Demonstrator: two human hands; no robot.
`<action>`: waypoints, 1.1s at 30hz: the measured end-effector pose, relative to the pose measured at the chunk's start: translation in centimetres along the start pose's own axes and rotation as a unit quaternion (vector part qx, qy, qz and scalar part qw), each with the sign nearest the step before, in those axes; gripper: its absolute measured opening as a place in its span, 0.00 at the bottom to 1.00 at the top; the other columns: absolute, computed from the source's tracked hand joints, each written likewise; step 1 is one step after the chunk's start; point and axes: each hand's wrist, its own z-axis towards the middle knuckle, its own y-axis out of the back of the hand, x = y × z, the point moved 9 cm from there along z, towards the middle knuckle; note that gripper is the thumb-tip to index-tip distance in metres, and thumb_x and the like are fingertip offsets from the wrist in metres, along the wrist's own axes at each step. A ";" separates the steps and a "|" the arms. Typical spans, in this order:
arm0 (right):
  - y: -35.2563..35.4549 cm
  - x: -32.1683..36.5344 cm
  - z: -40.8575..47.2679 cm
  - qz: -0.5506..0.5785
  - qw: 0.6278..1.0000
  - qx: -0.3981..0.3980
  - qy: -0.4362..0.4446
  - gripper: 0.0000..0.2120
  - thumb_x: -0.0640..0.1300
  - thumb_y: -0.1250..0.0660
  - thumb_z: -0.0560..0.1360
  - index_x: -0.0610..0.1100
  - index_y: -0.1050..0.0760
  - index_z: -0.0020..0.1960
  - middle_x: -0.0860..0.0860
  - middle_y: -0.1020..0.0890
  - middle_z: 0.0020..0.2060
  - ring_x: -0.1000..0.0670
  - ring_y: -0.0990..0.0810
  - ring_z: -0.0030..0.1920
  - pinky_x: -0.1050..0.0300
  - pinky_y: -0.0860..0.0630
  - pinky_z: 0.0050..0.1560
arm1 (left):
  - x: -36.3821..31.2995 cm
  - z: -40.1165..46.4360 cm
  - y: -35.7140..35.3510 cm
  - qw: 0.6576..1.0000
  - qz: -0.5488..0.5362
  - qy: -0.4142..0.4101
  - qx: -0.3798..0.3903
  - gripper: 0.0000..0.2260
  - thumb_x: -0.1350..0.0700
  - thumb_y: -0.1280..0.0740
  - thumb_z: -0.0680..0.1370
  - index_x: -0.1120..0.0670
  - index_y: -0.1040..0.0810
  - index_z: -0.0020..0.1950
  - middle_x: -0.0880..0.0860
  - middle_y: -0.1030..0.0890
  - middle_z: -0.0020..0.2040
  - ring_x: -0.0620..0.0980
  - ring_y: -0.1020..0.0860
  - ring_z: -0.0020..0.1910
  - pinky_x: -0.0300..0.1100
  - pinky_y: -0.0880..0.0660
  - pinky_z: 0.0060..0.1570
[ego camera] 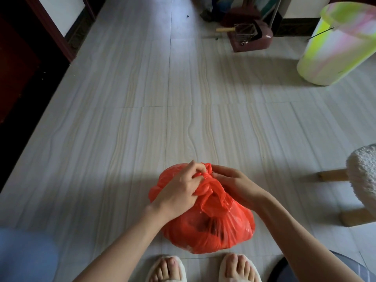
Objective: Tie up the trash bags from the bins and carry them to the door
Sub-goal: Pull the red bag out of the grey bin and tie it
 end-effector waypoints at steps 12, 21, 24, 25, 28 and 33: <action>2.3 -0.6 0.5 0.101 0.980 -0.169 -0.016 0.07 0.37 0.40 0.76 0.39 0.26 0.40 0.44 0.27 0.33 0.48 0.29 0.35 0.55 0.32 0.39 | -0.6 -0.6 1.0 0.969 0.226 -0.076 -0.070 0.03 0.54 0.27 0.68 0.52 0.20 0.38 0.49 0.33 0.51 0.49 0.32 0.52 0.48 0.39 0.57; 2.1 6.0 -1.6 -0.488 0.819 -0.222 0.205 0.09 0.38 0.44 0.74 0.39 0.26 0.43 0.45 0.21 0.37 0.45 0.23 0.38 0.57 0.32 0.41 | 0.0 -1.1 1.6 0.985 0.167 -0.038 -0.012 0.12 0.59 0.40 0.67 0.50 0.18 0.43 0.48 0.35 0.50 0.48 0.32 0.49 0.45 0.40 0.51; 0.9 6.8 -2.4 -0.671 0.654 -0.200 0.286 0.07 0.38 0.44 0.70 0.43 0.27 0.40 0.49 0.23 0.31 0.45 0.25 0.33 0.55 0.32 0.37 | 0.3 -2.0 1.5 0.989 0.144 -0.023 0.018 0.12 0.57 0.39 0.68 0.49 0.18 0.44 0.48 0.35 0.49 0.47 0.32 0.50 0.44 0.40 0.49; 0.7 6.9 -2.5 -0.703 0.617 -0.193 0.296 0.08 0.37 0.45 0.69 0.43 0.28 0.38 0.51 0.25 0.28 0.46 0.26 0.31 0.55 0.31 0.35 | 0.3 -2.2 1.6 0.989 0.143 -0.024 0.025 0.12 0.57 0.40 0.68 0.49 0.18 0.44 0.48 0.35 0.49 0.47 0.32 0.50 0.44 0.40 0.49; 0.9 6.5 -2.3 -0.732 0.595 -0.174 0.282 0.09 0.35 0.46 0.66 0.44 0.28 0.37 0.51 0.26 0.26 0.47 0.28 0.27 0.56 0.31 0.29 | 0.0 -2.5 1.2 0.985 0.157 -0.040 0.064 0.16 0.58 0.43 0.67 0.48 0.18 0.44 0.48 0.36 0.49 0.47 0.32 0.50 0.43 0.41 0.48; 2.8 6.5 -2.3 -0.643 0.700 -0.200 0.239 0.15 0.42 0.49 0.70 0.44 0.24 0.44 0.51 0.19 0.32 0.45 0.19 0.33 0.56 0.27 0.24 | 0.3 -2.0 1.2 0.984 0.157 -0.035 0.077 0.18 0.59 0.45 0.66 0.48 0.17 0.44 0.48 0.36 0.48 0.47 0.33 0.50 0.43 0.42 0.47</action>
